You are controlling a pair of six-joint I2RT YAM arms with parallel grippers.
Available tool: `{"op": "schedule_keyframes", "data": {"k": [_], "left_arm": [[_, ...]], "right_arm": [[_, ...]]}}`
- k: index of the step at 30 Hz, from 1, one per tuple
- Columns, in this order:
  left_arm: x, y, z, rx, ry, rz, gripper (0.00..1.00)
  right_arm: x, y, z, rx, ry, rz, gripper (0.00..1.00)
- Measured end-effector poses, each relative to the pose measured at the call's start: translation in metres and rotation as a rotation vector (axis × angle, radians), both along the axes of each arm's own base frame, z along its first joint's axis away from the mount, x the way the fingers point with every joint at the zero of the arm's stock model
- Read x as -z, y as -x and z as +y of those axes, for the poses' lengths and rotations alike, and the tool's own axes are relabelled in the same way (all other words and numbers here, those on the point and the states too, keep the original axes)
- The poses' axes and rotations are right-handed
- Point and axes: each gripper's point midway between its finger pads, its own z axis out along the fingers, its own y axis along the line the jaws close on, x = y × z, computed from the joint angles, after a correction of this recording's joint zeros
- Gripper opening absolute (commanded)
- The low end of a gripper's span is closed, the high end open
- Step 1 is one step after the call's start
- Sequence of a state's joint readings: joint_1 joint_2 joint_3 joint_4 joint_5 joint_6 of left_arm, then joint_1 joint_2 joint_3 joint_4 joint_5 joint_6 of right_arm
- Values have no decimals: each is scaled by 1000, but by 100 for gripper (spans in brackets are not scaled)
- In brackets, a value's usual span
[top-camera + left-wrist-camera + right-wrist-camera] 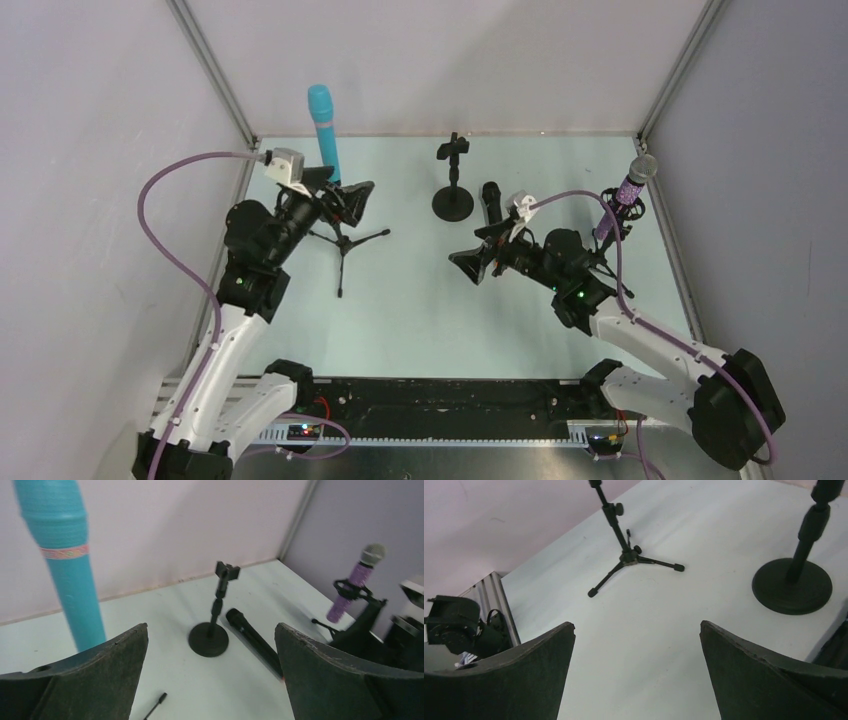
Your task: Attach the microphones to the stand
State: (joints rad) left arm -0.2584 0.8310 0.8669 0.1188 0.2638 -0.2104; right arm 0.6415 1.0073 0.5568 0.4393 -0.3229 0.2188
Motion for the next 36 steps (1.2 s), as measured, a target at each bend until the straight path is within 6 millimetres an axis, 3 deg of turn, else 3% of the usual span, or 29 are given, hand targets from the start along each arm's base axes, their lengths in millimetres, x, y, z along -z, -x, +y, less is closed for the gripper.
{"op": "schedule_keyframes", "data": {"k": [4,9,17,27,31,36], "left_arm": [[13,5,-12,76,-21,48,100],[36,12,-19,134,-55,151,100],[67,22,-21,169,-98,256,100],[115,30,-24,210,-150,370,100],[128,30,-24,222,-178,391,100],[147,31,-24,230,-203,435,100]], "right_arm": [[7,-16,0,29,24,56,100],[-4,-44,-6,80,42,83,100],[-9,-86,-19,142,91,134,100],[-10,-120,-40,198,160,166,99],[-21,-136,-43,201,186,133,99],[-20,-157,-42,196,238,125,99]]}}
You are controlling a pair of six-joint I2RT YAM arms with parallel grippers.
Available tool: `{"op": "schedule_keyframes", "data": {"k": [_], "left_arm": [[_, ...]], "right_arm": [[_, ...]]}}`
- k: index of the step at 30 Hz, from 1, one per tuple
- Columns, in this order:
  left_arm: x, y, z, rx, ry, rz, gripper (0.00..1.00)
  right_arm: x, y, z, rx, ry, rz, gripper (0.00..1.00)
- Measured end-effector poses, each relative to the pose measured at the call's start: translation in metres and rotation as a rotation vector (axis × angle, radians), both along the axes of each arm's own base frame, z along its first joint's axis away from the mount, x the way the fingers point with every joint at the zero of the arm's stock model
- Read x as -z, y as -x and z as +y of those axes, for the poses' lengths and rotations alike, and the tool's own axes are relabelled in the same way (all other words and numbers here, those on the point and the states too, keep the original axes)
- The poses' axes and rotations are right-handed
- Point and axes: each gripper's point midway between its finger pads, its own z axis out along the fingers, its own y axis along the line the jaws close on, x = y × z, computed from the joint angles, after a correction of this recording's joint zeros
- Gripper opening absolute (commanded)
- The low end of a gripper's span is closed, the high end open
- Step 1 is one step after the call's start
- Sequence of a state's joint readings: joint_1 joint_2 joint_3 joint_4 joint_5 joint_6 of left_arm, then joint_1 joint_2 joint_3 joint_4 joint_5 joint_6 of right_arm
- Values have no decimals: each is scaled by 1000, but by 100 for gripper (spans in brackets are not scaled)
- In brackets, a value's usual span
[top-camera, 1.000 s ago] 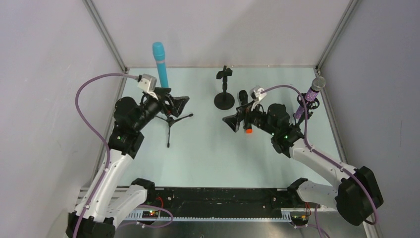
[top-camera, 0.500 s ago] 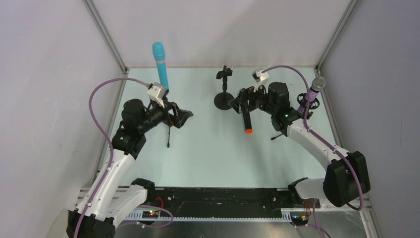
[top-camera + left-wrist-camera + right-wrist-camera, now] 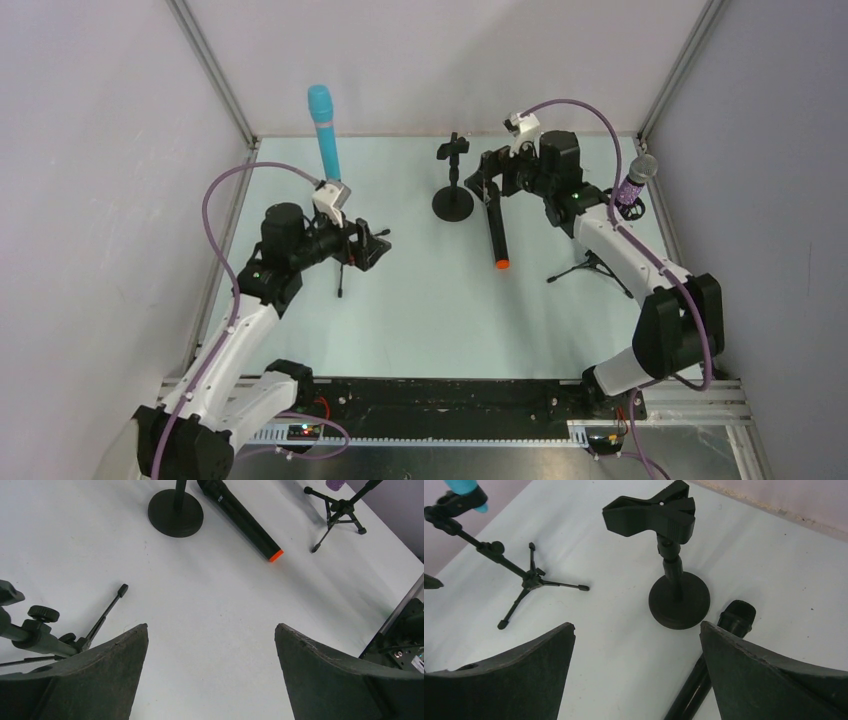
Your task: Attach the microphones to the stand
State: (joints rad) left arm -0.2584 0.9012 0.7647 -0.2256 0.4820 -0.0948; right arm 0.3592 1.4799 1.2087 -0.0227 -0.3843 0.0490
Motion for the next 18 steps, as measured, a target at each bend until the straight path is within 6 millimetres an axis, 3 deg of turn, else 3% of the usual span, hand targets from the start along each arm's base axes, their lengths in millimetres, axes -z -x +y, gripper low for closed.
{"op": "schedule_keyframes", "data": {"k": [9,12,18], "left_arm": [[-5,1,-6,44,-18,-15,100],[-24,0,-18,72,-30,-65,100],[-82,1,-54,153,-37,-212,100]], "right_arm": [[7,-16,-6,-2,8,40,100],[7,-14,-7,-7,-12,69,99],[18,-1,-6,-23,-40,174,99]]}}
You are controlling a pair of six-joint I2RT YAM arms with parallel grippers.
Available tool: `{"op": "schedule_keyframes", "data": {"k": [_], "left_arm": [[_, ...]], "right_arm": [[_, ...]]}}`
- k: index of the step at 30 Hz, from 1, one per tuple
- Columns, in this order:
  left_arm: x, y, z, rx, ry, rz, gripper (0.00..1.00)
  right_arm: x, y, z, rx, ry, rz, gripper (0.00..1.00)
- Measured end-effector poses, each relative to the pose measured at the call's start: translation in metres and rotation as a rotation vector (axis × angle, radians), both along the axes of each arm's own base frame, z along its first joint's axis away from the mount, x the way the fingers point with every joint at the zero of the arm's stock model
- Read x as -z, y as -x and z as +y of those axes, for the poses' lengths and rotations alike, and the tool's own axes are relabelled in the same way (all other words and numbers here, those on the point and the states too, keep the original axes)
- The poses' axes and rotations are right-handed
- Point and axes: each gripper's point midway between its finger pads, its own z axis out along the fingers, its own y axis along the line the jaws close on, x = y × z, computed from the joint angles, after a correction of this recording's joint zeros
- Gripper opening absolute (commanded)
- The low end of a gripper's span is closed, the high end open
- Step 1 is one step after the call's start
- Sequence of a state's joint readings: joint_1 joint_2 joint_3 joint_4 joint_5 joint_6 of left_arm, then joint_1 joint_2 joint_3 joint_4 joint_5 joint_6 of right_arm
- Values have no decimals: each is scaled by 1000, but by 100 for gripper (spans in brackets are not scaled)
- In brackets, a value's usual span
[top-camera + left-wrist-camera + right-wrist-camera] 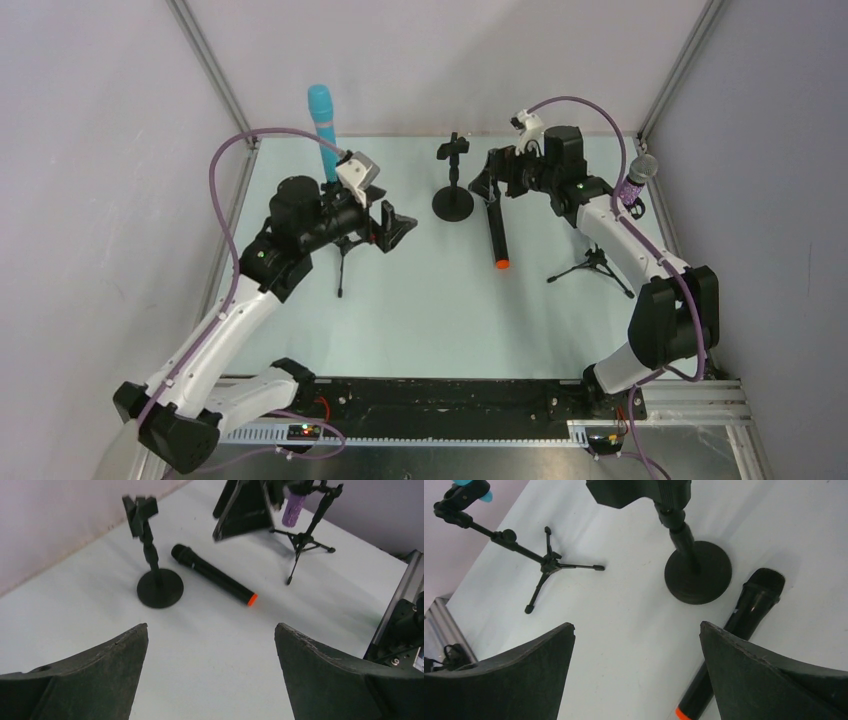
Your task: Attach the microphones to the stand
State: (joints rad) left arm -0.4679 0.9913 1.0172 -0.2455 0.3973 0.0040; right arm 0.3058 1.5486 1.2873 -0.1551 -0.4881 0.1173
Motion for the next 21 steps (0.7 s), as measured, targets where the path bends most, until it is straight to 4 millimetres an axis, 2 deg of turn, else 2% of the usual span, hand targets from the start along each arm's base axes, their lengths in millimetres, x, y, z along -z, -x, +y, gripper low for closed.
{"op": "schedule_keyframes", "data": {"k": [3,7,11,15,21], "left_arm": [[-26,-2,-16,22,3,-58,100],[-48,-10,-28,22,8,-98,100],[-66,-26,-36,1,15,-118,100],[-74,-48,-47,-19,17,-114,100],[-69,-84,-69,-40,10,-71,99]], "right_arm": [[6,6,0,0,-11,42,99],[18,25,-3,5,-27,90,99],[21,46,-10,16,-42,101,99],[20,66,-17,29,-58,84,99],[21,88,-29,69,-78,45,99]]}}
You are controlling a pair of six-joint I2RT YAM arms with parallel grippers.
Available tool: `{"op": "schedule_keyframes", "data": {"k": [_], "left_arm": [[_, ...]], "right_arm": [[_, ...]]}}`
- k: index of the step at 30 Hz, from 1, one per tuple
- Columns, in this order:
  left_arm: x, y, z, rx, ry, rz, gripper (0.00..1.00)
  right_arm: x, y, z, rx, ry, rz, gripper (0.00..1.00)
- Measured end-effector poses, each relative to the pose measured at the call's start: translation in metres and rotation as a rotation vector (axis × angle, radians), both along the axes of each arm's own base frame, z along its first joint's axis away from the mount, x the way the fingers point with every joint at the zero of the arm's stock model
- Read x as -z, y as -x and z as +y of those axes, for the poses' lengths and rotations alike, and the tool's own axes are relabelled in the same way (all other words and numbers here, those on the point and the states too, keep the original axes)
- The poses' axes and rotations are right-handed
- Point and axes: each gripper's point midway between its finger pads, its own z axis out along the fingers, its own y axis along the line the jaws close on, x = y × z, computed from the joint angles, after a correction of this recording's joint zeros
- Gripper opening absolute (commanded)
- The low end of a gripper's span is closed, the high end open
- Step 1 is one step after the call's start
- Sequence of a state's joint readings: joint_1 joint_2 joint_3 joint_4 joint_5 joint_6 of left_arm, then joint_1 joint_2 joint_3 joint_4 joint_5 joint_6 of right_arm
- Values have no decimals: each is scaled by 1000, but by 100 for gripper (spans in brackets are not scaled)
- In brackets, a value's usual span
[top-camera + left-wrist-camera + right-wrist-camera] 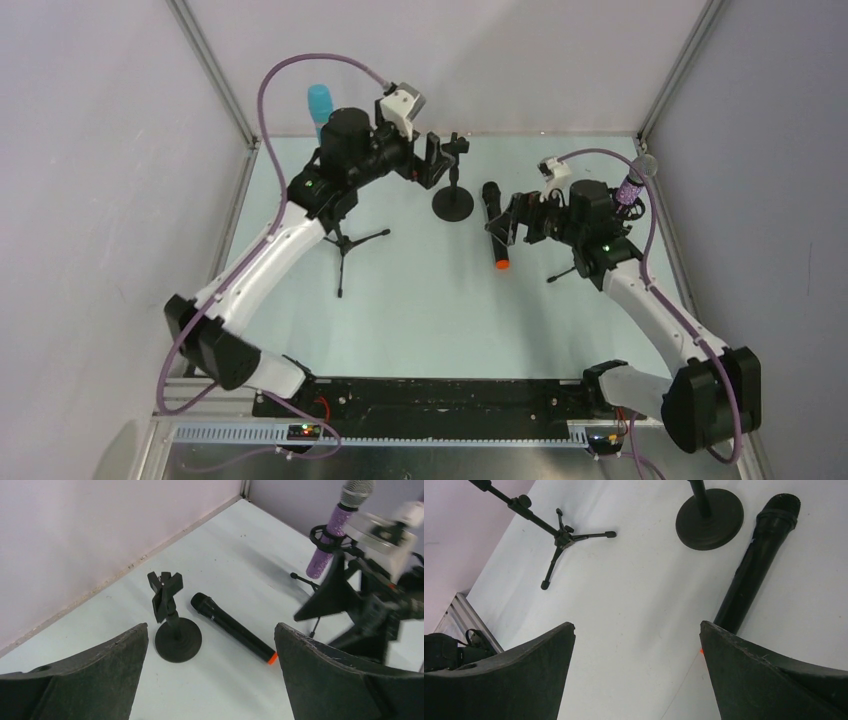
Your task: Attach the microphones to the stand
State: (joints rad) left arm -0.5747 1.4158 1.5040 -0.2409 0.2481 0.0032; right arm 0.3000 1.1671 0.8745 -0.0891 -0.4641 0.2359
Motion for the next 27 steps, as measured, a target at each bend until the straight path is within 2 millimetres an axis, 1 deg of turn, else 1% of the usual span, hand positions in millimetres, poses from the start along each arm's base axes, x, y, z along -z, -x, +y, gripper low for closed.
{"op": "schedule_keyframes", "data": {"k": [4,8,10,16,20,23,25,26,27], "left_arm": [[13,-26,-15,-13,-13,34,98],[33,-50,-27,-28,-43,63,99],[45,-61,-31,-36,-65,73,100],[80,-85,-38,-50,-148,84,98],[101,-100,-36,-68,-195,93,98],[113,-109,-35,-72,-223,97,91],[120,-115,-34,-72,-239,96,84],[123,-117,-35,-71,-245,97,78],[126,-119,-35,-68,-254,93,75]], "right_arm": [[-2,11,-8,29,-20,-30,99],[-5,19,-13,47,-43,-62,99],[-3,22,-15,53,-48,-63,99],[9,26,-18,64,-47,-37,99],[12,27,-18,66,-48,-27,100],[12,26,-18,68,-50,-28,99],[12,26,-18,69,-50,-28,100],[12,26,-18,69,-50,-28,99],[12,26,-18,69,-51,-28,100]]}}
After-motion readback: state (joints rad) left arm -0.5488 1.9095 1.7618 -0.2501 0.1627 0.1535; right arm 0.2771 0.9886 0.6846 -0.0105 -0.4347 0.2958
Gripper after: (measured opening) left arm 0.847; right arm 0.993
